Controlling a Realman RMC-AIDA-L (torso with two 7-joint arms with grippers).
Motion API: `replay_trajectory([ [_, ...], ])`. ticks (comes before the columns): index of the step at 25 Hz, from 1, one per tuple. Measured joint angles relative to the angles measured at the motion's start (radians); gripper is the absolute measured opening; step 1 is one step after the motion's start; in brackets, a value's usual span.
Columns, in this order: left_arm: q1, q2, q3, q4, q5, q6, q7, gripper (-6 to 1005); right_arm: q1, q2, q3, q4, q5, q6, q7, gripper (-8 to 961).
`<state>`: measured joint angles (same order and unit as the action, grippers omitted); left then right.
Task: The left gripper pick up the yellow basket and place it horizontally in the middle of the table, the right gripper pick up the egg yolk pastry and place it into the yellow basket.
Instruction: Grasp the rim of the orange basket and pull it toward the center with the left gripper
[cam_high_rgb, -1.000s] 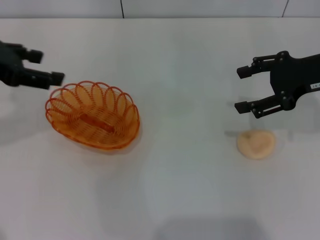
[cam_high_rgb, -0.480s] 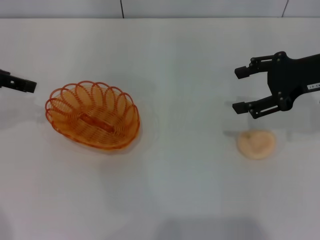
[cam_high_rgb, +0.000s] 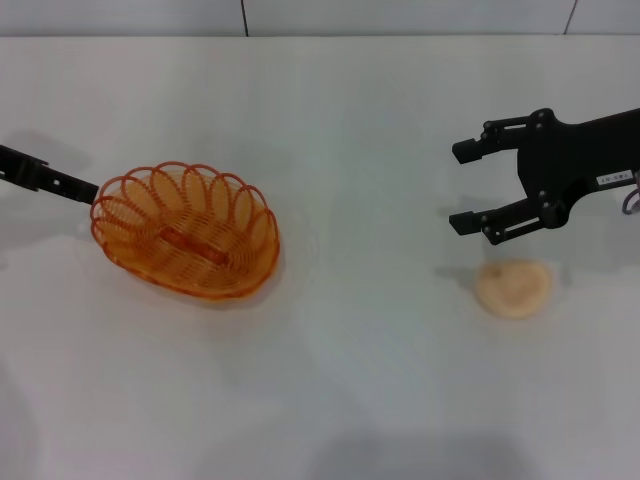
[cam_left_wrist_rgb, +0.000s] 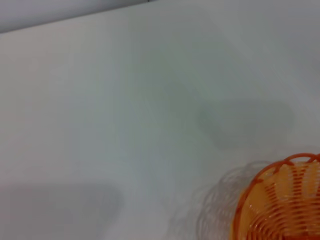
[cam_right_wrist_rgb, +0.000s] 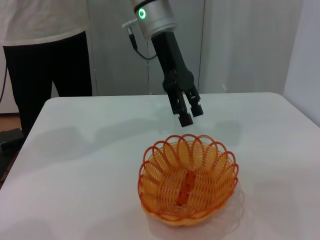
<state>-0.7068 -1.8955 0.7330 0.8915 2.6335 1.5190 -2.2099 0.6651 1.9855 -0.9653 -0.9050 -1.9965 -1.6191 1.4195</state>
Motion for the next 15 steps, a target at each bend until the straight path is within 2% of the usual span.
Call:
replay_trajectory([
  [7,-0.022,-0.023,0.0,-0.082,0.004,-0.083,0.029,828,0.0,0.002,-0.004,0.0,-0.001,0.007,-0.001,842],
  [15,-0.036,-0.055,0.0,-0.121,0.0,-0.132,0.044,819,-0.006,0.004,-0.006,0.002,-0.001,0.013,-0.013,842],
])
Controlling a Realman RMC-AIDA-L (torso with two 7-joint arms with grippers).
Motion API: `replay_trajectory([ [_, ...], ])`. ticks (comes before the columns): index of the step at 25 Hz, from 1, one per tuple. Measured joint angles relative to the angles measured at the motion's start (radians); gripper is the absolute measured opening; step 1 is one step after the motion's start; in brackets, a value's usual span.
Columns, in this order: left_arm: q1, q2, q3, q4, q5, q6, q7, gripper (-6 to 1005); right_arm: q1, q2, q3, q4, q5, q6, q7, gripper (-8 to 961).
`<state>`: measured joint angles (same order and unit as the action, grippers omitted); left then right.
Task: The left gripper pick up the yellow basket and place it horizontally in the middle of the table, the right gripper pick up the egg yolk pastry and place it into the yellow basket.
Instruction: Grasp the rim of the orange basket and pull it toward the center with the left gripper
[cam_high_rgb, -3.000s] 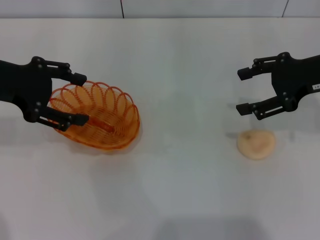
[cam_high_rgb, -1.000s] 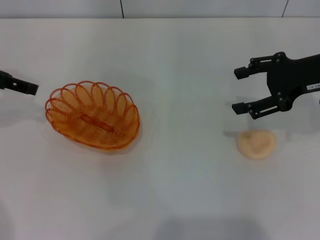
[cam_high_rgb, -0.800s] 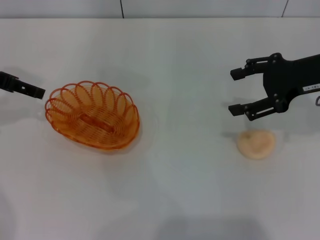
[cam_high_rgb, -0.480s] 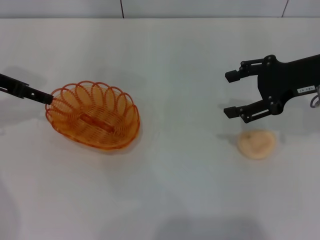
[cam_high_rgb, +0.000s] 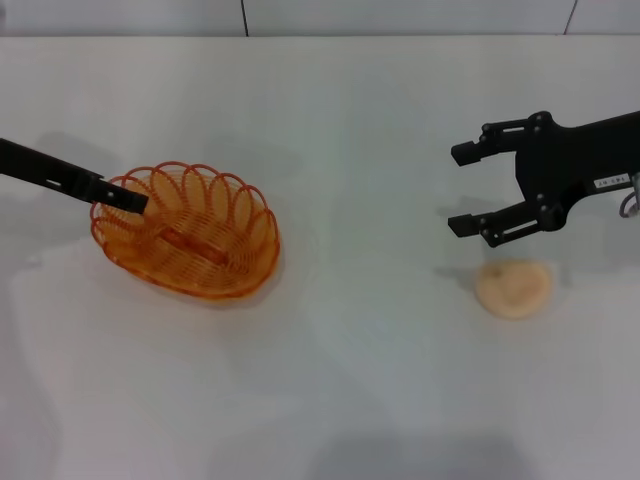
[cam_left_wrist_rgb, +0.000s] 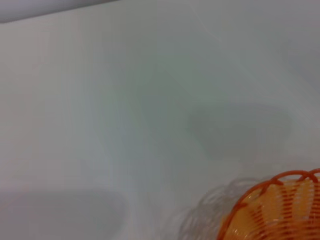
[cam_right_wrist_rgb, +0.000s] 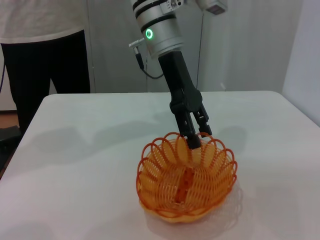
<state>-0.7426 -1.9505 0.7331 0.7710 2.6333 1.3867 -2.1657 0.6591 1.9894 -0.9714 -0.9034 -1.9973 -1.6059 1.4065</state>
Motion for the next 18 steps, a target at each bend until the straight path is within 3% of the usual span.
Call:
replay_trajectory([
  [15,-0.003,-0.012,0.021,-0.045,0.006,-0.037,0.017,801,-0.009,0.008,0.004,0.0,0.001,0.023,-0.012,841],
  [18,0.0,-0.017,0.027,-0.046,0.007,-0.046,0.017,592,-0.009,0.008,0.004,0.0,0.002,0.025,-0.012,841],
])
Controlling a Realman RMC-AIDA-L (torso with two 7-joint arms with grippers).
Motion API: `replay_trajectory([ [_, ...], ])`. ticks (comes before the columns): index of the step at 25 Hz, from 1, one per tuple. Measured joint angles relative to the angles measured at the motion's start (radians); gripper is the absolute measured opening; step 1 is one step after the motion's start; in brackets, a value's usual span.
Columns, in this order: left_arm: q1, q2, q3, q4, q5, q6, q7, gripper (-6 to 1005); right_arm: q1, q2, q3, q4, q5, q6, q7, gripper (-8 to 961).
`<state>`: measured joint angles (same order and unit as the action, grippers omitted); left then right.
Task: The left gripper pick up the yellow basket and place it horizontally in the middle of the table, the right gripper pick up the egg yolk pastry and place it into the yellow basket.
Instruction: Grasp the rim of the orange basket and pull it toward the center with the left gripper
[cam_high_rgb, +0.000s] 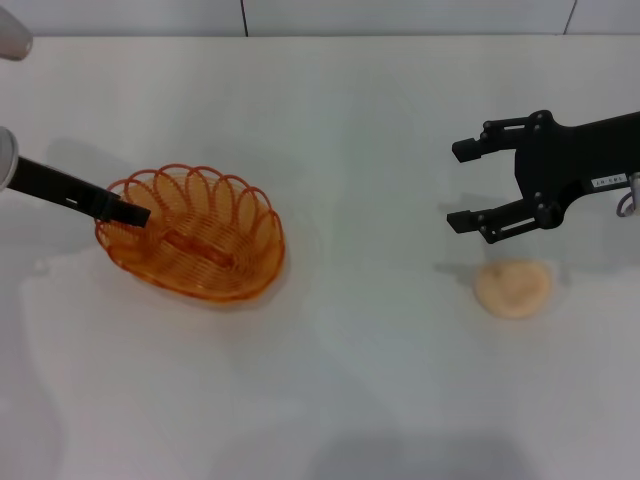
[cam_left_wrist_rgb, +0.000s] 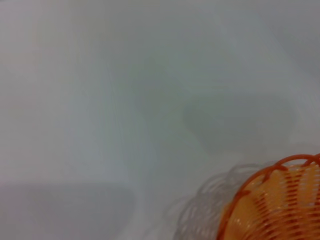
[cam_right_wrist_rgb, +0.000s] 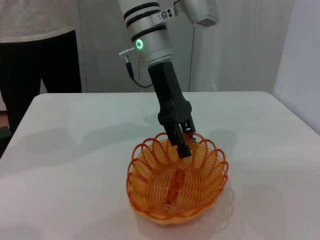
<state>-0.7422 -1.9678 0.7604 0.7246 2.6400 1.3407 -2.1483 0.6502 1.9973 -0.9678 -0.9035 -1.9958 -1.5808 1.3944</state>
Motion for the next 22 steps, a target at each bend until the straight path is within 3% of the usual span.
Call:
replay_trajectory([
  [11,-0.005,-0.004,0.001,0.006,-0.023,0.012,0.01,116,-0.005,0.0,0.001,0.0,0.0,0.001,-0.001,841],
  [15,0.001,-0.008,0.0,0.027,-0.07,0.066,0.002,83,-0.007,0.0,0.002,0.0,0.0,0.001,-0.005,841],
  [22,0.073,-0.058,-0.009,0.17,-0.151,0.127,-0.158,74,-0.018,-0.002,0.005,-0.009,0.003,-0.005,-0.014,841],
])
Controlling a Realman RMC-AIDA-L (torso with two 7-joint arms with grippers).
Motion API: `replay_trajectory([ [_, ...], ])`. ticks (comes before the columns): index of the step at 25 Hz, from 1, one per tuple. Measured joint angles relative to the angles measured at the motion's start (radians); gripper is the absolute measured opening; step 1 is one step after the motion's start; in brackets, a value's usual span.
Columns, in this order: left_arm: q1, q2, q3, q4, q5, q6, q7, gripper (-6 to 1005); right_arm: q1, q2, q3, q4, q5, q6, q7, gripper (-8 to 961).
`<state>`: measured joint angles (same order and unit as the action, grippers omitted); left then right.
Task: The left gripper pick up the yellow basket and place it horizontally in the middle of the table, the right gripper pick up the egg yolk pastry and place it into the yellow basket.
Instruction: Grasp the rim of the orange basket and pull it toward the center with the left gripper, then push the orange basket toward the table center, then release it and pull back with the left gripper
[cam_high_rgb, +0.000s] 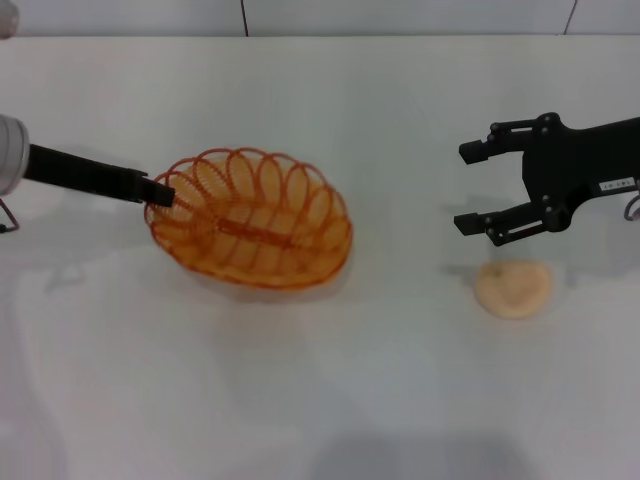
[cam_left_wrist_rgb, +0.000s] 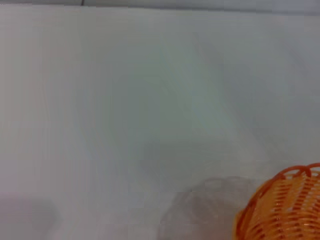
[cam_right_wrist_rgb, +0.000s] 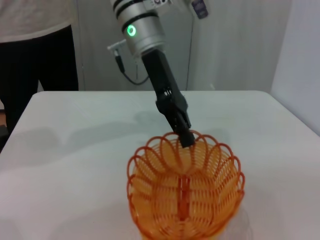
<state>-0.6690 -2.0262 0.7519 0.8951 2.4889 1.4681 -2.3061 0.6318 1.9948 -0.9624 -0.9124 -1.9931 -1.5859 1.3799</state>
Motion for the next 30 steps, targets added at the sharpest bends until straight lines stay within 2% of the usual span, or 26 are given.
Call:
replay_trajectory([
  [4,0.042,-0.038,0.005,0.079,-0.05,0.055,-0.095,74,-0.015,-0.004,-0.002,-0.01,-0.001,0.005,-0.013,842],
  [7,0.071,-0.056,0.022,0.114,-0.076,0.08,-0.157,72,-0.016,-0.011,0.0,-0.012,-0.002,0.006,-0.013,842],
  [12,0.116,-0.057,0.137,0.124,-0.117,0.075,-0.271,69,-0.03,-0.019,-0.001,-0.032,-0.002,-0.001,-0.016,842],
  [17,0.166,-0.059,0.235,0.186,-0.12,0.045,-0.365,68,-0.038,-0.023,0.001,-0.034,-0.002,-0.002,-0.029,841],
  [30,0.176,-0.058,0.325,0.222,-0.119,-0.025,-0.467,67,-0.052,-0.025,-0.004,-0.034,-0.003,-0.004,-0.043,842],
])
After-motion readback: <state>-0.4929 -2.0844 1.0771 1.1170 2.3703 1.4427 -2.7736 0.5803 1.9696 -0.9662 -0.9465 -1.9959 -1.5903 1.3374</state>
